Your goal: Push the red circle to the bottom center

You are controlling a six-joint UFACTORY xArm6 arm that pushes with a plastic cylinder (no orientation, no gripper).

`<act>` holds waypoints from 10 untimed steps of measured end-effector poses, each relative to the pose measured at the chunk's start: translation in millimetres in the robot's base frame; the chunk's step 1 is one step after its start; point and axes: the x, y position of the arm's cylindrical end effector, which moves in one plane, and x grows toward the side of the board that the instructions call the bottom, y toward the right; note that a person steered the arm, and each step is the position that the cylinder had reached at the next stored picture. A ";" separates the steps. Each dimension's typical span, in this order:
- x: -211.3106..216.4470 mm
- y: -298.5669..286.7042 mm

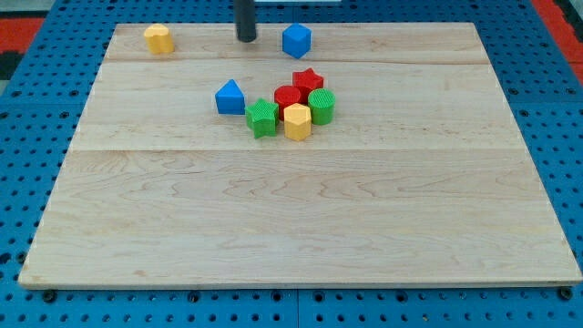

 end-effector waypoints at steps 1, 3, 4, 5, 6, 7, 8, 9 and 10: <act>46.0 2.7; 120.0 73.4; 149.7 90.8; 157.5 131.7; 139.8 170.7; 108.2 180.0; 81.8 193.3; 63.7 220.1; 63.2 255.7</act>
